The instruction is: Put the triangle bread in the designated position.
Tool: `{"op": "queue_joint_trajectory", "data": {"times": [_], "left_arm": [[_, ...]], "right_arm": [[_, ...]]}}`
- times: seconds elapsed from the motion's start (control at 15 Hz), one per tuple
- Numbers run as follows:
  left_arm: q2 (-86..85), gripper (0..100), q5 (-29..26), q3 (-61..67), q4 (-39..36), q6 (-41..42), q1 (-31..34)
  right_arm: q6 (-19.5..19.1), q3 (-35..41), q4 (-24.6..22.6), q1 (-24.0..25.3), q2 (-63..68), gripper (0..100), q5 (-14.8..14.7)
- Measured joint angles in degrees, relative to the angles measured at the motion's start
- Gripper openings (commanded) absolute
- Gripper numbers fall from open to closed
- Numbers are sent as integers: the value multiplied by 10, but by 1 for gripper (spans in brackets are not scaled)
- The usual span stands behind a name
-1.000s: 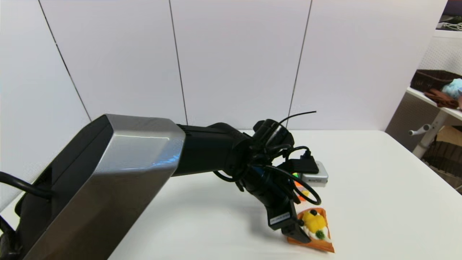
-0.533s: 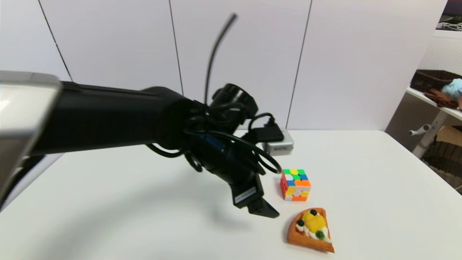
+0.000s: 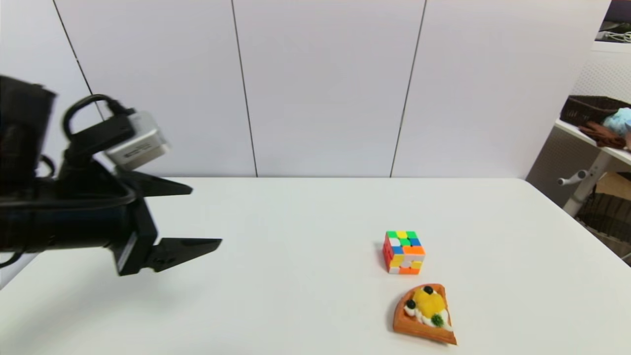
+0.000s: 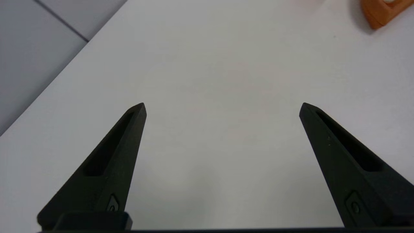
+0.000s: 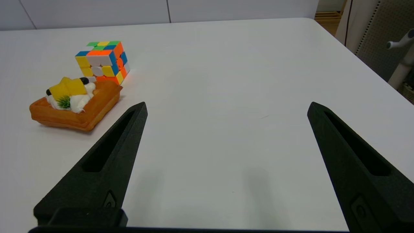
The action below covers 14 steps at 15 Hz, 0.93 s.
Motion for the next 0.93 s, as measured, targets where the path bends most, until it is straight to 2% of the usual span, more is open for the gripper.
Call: {"op": "queue_joint_trajectory", "data": {"times": [0.2, 0.33, 0.67, 0.93], "left_arm": [[-165, 100, 89, 149, -96, -52, 49], [-264, 100, 123, 228, -136, -67, 90], [-508, 100, 141, 408, -173, -90, 180], [-662, 100, 143, 527, -177, -118, 213]], "right_arm": [[0, 0, 0, 0, 0, 100, 0], [0, 0, 0, 0, 0, 100, 0], [0, 0, 0, 0, 0, 100, 0], [0, 0, 0, 0, 0, 100, 0]]}}
